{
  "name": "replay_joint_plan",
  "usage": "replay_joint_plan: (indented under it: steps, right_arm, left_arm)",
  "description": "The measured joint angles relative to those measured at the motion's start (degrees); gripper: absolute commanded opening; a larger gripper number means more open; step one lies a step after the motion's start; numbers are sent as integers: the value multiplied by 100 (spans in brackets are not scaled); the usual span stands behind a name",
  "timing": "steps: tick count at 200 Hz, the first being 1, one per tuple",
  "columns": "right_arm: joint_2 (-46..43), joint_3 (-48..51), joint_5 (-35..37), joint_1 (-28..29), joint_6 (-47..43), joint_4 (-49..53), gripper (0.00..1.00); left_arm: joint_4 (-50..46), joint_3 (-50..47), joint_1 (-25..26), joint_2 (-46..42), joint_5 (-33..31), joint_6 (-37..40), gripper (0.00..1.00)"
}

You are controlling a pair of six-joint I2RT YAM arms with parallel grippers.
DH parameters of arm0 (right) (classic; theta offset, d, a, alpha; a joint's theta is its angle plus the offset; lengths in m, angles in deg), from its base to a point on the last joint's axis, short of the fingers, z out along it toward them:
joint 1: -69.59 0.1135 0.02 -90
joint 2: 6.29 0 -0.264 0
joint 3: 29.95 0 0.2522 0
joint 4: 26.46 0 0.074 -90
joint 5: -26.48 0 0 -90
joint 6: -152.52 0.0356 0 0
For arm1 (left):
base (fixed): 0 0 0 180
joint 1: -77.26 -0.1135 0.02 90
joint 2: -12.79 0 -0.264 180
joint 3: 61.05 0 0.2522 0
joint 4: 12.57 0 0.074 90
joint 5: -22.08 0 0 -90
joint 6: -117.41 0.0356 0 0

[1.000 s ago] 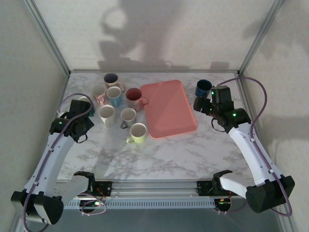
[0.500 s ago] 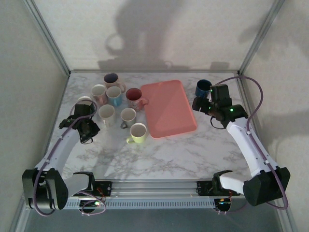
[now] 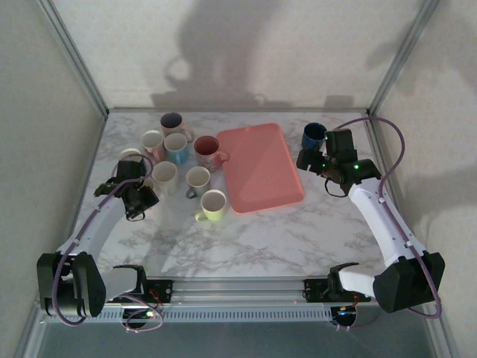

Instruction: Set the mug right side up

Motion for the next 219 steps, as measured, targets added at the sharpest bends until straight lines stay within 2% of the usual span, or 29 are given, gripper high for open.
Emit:
replay_joint_plan:
  steps: [33,56,72,99,148,191,219]
  right_arm:
    - [140,0,-208,-247,-46,-44,96]
    - [236,15,-494,-531,-223,-299,99]
    - [227,170,-691,-688,-420,-691,99]
    - [151,702,-951,-881,-828,-1401,99]
    - [149,1163,-1060,-1554,-1362,-2015,99]
    - [149,1840,-925,-1919,-1482,-2970,99]
    - [149,2133,-752,-1923,-1486,-3512,99]
  left_arm:
    - [-199,767,-13,-345,-22,192,68]
    - [328,1095,-129,-824,-79,487,78]
    - [946,1010,-260,-1097,-179,723,99]
    - [2199,374,-590,-1268,-538,1084,100]
    - [4245,-1427,-1622,-1268,-1097,1283,99]
    - [6419,-3067,-1707,-1241,-1058,1202,98]
    - [7573,-3486,-1698,-907,-1069,1106,99]
